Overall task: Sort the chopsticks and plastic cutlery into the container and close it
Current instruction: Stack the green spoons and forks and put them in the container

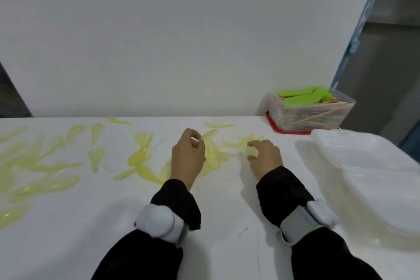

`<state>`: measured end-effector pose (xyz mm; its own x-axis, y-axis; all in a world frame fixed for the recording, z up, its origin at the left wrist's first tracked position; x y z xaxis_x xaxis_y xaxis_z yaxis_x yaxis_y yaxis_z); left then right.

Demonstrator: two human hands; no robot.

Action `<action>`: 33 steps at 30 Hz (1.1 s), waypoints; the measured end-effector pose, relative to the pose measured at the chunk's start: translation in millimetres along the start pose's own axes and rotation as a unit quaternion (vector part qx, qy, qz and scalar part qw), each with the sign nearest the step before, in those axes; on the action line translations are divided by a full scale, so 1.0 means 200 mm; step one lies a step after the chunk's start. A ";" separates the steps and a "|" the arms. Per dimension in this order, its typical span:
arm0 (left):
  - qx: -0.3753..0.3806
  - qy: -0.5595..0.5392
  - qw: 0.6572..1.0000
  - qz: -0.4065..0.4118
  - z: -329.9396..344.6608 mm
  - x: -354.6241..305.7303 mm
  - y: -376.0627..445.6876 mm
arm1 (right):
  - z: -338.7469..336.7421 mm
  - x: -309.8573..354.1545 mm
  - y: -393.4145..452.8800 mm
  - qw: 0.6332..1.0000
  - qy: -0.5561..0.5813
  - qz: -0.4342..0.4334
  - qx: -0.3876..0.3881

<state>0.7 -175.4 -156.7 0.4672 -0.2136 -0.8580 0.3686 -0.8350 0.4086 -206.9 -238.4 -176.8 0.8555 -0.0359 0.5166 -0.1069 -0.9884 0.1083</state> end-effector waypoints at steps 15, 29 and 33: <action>0.245 -0.124 0.953 -0.128 0.21 0.05 -0.08 | -0.10 0.28 -0.28 0.918 0.129 -0.338 -0.163; 0.239 -0.140 0.959 -0.054 0.24 -0.01 -0.08 | -0.02 -0.04 -0.09 0.889 0.456 0.040 0.001; 0.168 -0.172 0.968 -0.075 0.18 0.04 -0.04 | 0.04 -0.06 -0.09 0.812 0.573 0.088 0.072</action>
<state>-27.0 -188.5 -177.9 0.1119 -0.1849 -0.9764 0.1018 -0.9752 0.1963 -212.0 -221.5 -191.2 -0.2075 -0.0980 0.9733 -0.0458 -0.9929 -0.1097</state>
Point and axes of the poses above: each hand's wrist, its own y-axis towards the middle knuckle, its own z-axis out of the palm, x = y × z, the point moved 9 cm from there along y, towards the middle knuckle, and after that the axes turned 11 degrees about z, right-handed, at the moved point
